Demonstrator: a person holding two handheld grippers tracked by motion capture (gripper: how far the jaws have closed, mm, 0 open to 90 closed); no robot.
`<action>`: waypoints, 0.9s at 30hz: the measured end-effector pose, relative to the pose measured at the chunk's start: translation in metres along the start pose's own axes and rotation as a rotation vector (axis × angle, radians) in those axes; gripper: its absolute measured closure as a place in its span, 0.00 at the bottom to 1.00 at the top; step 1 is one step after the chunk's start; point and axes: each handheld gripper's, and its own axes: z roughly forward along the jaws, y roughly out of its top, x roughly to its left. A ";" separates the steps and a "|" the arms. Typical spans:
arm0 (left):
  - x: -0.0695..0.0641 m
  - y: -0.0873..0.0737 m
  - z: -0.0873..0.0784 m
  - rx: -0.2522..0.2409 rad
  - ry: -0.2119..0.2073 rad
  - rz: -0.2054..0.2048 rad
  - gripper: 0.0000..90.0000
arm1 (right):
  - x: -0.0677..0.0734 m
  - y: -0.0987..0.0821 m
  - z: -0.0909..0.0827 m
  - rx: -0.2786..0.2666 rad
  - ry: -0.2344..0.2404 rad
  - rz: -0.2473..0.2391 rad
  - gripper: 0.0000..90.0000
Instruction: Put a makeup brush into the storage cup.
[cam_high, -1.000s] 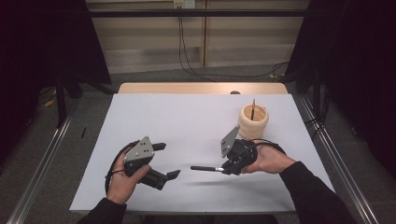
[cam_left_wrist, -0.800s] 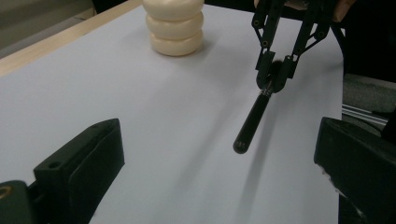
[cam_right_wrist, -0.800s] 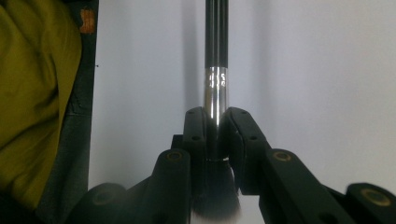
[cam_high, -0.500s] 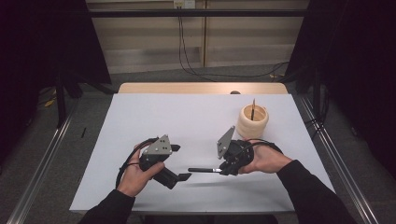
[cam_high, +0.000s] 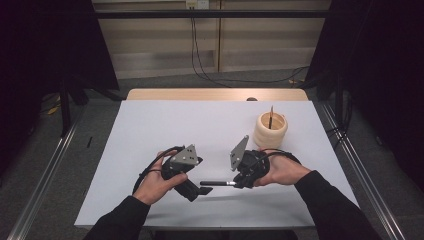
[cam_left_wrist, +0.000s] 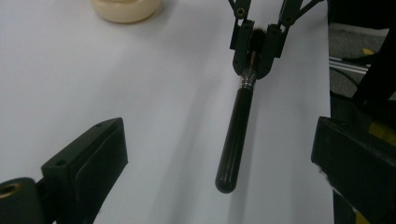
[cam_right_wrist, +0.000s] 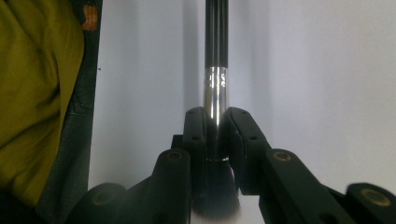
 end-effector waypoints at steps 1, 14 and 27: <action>0.000 0.001 0.001 0.010 -0.005 0.002 0.04 | 0.000 0.001 0.000 0.002 0.000 0.000 0.87; 0.000 0.001 0.015 0.136 -0.034 0.049 0.09 | -0.001 0.008 0.004 0.022 0.003 -0.028 0.87; -0.003 0.009 0.020 0.257 -0.042 0.088 0.37 | -0.002 0.012 0.007 0.017 0.009 -0.053 0.87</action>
